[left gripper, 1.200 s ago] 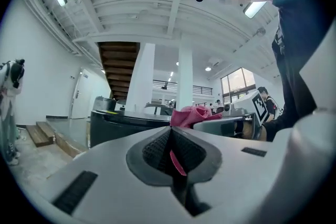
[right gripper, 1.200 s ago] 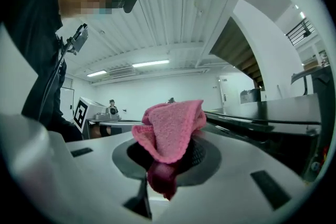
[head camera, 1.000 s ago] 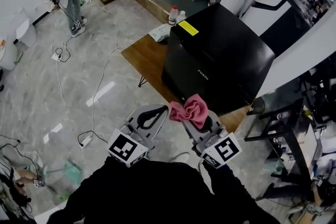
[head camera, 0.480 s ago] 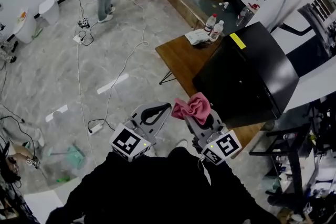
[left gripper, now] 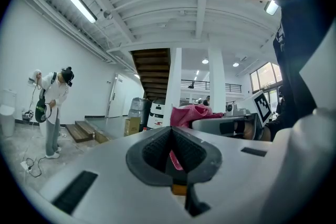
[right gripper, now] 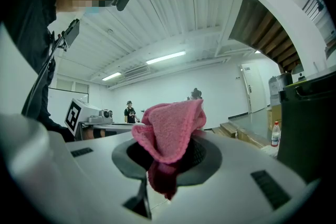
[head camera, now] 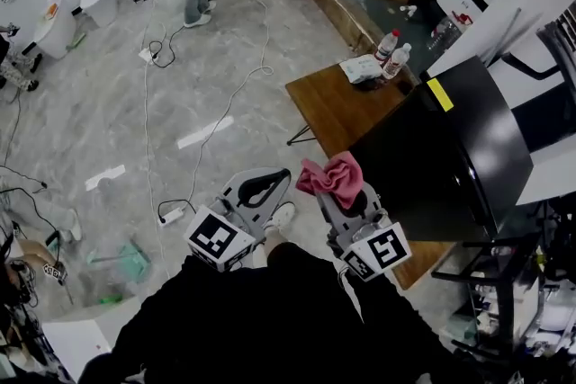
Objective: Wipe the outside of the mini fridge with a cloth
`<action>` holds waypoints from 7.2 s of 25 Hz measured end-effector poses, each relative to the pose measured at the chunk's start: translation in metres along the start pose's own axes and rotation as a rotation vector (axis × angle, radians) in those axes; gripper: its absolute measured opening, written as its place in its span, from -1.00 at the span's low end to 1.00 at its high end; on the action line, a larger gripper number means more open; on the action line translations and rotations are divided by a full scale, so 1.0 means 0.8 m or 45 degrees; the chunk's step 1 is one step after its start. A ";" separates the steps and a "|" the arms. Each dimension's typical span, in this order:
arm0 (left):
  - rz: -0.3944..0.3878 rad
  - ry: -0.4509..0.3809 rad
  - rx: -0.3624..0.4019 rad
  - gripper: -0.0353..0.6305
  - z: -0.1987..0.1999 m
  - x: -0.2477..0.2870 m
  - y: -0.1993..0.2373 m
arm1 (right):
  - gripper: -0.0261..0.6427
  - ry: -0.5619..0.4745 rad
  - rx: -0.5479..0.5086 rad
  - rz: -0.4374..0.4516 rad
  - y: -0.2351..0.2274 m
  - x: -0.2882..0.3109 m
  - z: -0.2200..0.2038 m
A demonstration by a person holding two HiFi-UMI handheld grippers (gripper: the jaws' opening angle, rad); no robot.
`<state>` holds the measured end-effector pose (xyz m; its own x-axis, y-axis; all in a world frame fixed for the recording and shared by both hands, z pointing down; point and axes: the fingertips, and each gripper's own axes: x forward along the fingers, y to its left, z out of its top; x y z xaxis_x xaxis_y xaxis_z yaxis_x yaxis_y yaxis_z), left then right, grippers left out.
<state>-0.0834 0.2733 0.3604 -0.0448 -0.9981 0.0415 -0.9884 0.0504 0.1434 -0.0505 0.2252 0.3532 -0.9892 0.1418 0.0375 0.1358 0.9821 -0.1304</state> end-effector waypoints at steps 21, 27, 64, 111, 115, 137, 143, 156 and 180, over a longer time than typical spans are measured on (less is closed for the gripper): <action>-0.022 -0.028 0.114 -0.88 0.053 0.224 0.234 | -0.63 -0.132 -0.017 -0.150 -0.243 0.214 0.043; -0.175 -0.033 0.120 -0.88 0.061 0.316 0.267 | -0.63 -0.190 0.068 -0.317 -0.326 0.238 0.045; -1.594 0.035 0.218 -0.88 0.064 0.821 0.151 | -0.62 -1.715 0.725 -1.910 -0.755 -0.012 0.027; -1.654 0.712 0.246 -0.88 -0.309 0.835 0.162 | -0.63 -1.987 1.391 -2.156 -0.827 -0.040 -0.432; -1.636 0.653 0.248 -0.88 -0.289 0.837 0.175 | -0.64 -1.898 1.371 -2.109 -0.819 -0.018 -0.391; -1.687 0.231 0.095 -0.88 -0.020 0.646 0.169 | -0.64 -1.621 0.775 -1.737 -0.580 0.050 -0.025; -1.731 0.156 0.145 -0.88 0.028 0.594 0.137 | -0.63 -1.742 0.856 -1.825 -0.537 0.014 -0.020; -1.897 0.258 0.219 -0.88 -0.040 0.613 0.110 | -0.64 -1.960 0.994 -1.856 -0.558 -0.007 -0.102; -1.960 0.725 0.308 -0.88 -0.354 0.652 0.118 | -0.64 -1.900 1.417 -2.149 -0.611 -0.007 -0.422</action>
<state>-0.1587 -0.2330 0.6756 0.9336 0.0381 0.3562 -0.0540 -0.9680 0.2450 -0.0927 -0.2138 0.7510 0.3410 -0.8963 0.2836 0.0024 -0.3009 -0.9537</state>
